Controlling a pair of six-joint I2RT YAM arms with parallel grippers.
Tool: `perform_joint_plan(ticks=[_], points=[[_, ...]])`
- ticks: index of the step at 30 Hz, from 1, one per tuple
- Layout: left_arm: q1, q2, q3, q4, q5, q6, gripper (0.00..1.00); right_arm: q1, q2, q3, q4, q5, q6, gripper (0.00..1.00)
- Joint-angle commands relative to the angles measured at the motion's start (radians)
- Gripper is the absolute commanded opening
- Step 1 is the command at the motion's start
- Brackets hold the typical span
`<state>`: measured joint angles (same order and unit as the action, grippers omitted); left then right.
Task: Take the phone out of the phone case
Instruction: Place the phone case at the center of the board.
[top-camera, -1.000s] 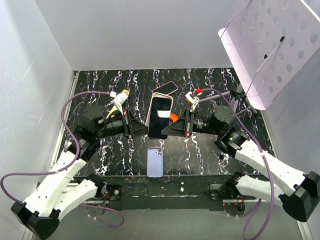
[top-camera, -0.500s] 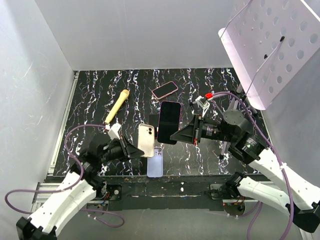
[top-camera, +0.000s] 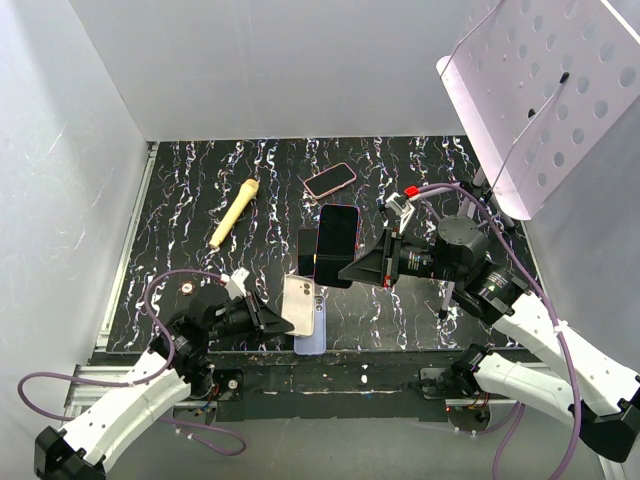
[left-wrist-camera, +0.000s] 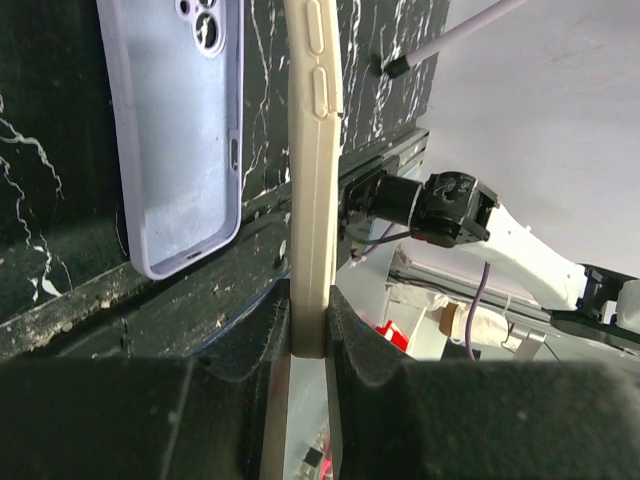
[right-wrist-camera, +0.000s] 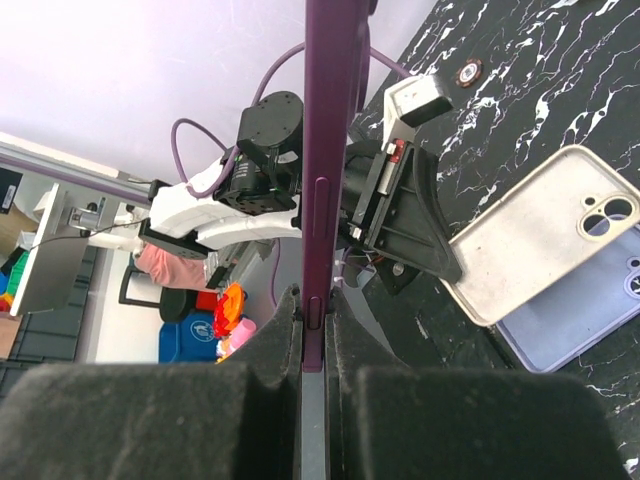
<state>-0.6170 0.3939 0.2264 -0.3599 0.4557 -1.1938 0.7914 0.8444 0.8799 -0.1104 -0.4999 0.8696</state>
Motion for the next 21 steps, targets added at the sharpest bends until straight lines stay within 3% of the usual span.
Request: perform_joint_plan(ticks=[1,21], points=[[-0.047,0.039,-0.009,0.047,0.0,-0.061,0.0,-0.004,-0.011,0.021,0.097,-0.012,0.009,0.01],[-0.096,0.132,-0.061,0.101,0.005,-0.202,0.0,-0.006,-0.007,0.014,0.097,-0.019,0.014,0.01]])
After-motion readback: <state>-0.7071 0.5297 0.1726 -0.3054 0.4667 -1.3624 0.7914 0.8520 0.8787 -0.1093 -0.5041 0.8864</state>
